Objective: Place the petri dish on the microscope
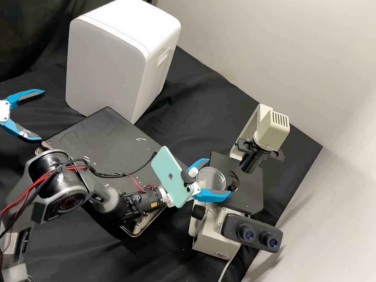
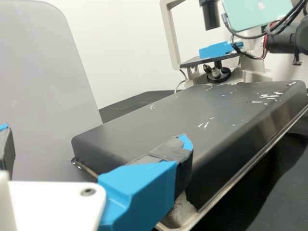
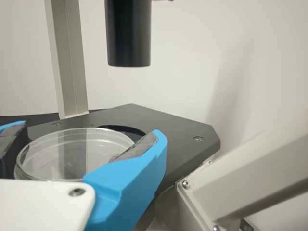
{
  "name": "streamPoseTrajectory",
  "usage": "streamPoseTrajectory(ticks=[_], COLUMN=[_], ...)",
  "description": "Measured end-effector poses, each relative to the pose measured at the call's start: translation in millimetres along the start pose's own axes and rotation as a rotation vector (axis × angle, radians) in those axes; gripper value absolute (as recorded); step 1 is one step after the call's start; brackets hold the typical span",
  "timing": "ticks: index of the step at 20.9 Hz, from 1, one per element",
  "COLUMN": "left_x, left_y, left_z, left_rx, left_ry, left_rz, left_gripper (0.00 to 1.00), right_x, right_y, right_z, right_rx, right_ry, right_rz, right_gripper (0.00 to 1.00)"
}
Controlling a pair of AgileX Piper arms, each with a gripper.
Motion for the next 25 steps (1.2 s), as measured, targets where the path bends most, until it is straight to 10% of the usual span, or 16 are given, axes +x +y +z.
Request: streamPoseTrajectory(ticks=[25], left_x=[1.1], left_y=[-2.8], left_z=[-0.4], left_rx=[0.01], left_ry=[0.012], left_rz=[-0.015], left_gripper=[1.0], right_x=[35.2], right_y=[-28.1], right_z=[10.2], right_rx=[-0.09], right_ry=[0.023], right_rz=[0.013], right_gripper=[0.0])
